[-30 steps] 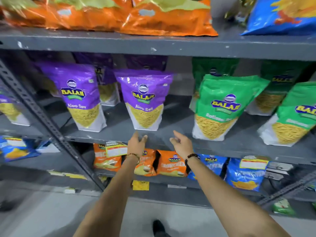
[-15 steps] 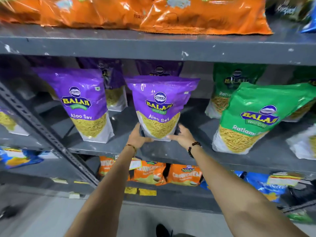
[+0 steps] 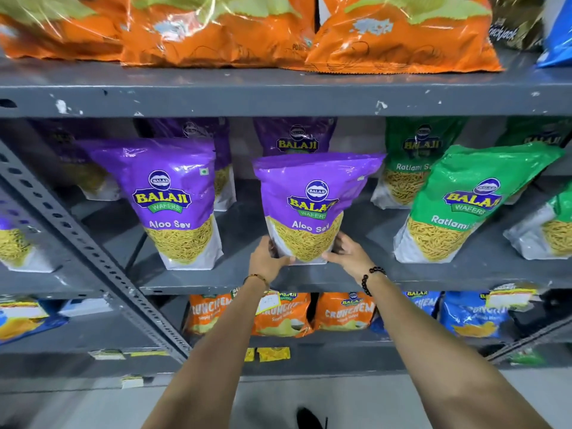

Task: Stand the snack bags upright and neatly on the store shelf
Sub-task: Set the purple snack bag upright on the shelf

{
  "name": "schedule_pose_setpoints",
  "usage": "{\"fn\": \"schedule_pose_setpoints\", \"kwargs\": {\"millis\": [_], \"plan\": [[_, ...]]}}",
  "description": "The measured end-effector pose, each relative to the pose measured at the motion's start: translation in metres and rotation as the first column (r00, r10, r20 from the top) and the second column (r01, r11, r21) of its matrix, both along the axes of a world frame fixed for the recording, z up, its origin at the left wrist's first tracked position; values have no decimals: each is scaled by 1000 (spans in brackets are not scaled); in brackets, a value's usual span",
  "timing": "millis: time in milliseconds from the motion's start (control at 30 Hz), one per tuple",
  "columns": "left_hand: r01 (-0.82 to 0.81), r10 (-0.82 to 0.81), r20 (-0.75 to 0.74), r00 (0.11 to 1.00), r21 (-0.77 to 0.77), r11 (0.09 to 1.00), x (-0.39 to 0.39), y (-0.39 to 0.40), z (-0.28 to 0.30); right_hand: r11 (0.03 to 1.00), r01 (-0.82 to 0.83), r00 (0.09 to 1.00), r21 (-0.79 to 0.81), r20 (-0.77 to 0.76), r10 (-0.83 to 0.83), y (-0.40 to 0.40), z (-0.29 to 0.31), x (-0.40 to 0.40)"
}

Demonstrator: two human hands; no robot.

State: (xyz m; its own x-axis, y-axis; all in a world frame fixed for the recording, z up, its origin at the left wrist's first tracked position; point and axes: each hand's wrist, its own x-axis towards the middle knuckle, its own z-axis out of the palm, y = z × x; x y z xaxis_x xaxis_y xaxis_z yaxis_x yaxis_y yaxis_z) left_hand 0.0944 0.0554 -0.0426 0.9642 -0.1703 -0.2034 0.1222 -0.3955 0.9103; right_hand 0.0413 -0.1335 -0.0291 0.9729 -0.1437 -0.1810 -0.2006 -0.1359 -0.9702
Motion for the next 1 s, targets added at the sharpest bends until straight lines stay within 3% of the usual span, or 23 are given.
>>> {"fn": "schedule_pose_setpoints", "kwargs": {"millis": [700, 1000], "plan": [[57, -57, -34, 998, 11, 998, -2, -3, 5, 993, 109, 993, -45, -50, -111, 9, -2, -12], [29, -29, -55, 998, 3, 1000, -1, -5, 2, 981, 96, 995, -169, -24, -101, 15, 8, -14]]}}
